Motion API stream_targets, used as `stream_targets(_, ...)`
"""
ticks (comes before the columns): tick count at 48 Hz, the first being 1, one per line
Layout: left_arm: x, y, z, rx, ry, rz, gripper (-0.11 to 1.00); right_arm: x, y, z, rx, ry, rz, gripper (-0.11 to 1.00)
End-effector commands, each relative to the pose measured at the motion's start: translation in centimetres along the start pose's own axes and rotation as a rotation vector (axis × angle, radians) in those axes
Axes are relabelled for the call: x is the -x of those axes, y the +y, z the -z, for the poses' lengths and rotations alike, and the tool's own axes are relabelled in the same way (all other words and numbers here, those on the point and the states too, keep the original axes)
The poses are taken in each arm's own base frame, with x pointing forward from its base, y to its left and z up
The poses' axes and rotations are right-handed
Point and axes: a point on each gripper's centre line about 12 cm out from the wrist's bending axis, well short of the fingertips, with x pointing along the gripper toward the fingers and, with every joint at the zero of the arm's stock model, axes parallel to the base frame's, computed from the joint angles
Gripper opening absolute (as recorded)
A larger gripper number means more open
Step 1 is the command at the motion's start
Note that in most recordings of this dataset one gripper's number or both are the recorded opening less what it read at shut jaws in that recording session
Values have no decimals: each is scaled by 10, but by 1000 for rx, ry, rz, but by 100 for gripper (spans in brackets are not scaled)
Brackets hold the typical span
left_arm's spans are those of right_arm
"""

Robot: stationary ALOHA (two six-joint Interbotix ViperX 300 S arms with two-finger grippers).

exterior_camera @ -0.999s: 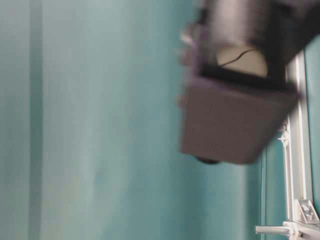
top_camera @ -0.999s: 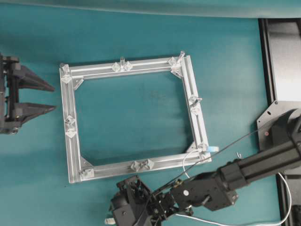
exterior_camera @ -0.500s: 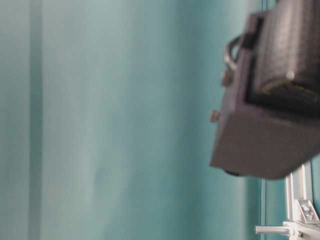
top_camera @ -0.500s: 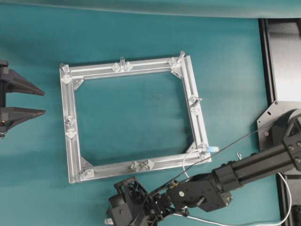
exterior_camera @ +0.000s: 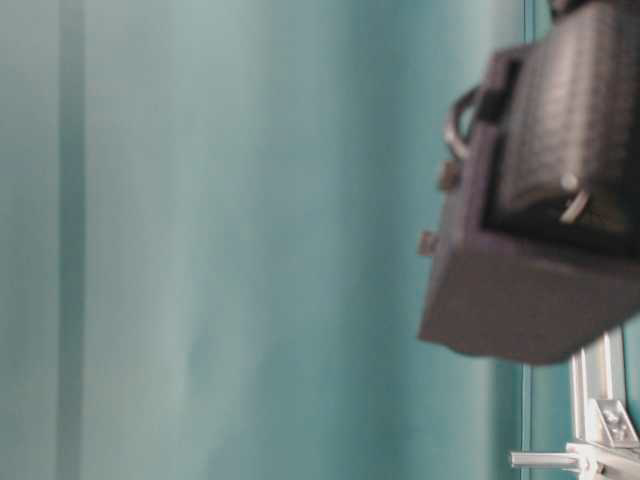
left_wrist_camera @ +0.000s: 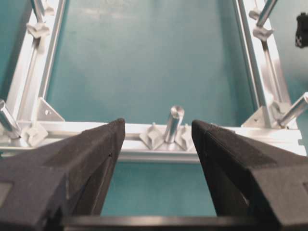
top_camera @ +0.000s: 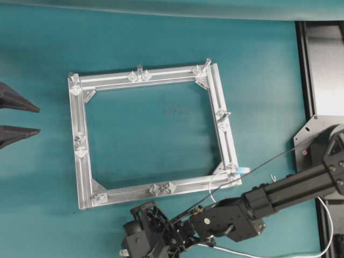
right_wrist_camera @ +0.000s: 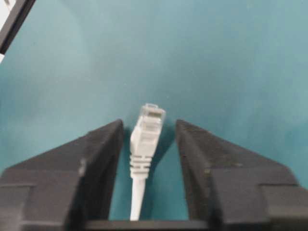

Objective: Move the cable alternately left and right between 8 pins so it hooks onto each one.

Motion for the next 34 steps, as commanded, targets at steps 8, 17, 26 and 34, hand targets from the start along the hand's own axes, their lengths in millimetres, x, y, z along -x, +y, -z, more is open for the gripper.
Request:
stream_targets(8,3,-1,-2,-12,-9,4,70,28,6,-18,8,-28,-5,16)
stream_targets(17,3,-1,-3,-12,-12,4,70,33,7,-21,5,-35,-5,16)
stream_targets(26,3,-1,-4,-12,-15,4,70,59,8,-34,0,-55,-2,16)
stream_targets(34,3,-1,-2,-12,-12,4,70,94,16,-29,-38,-74,-21,16)
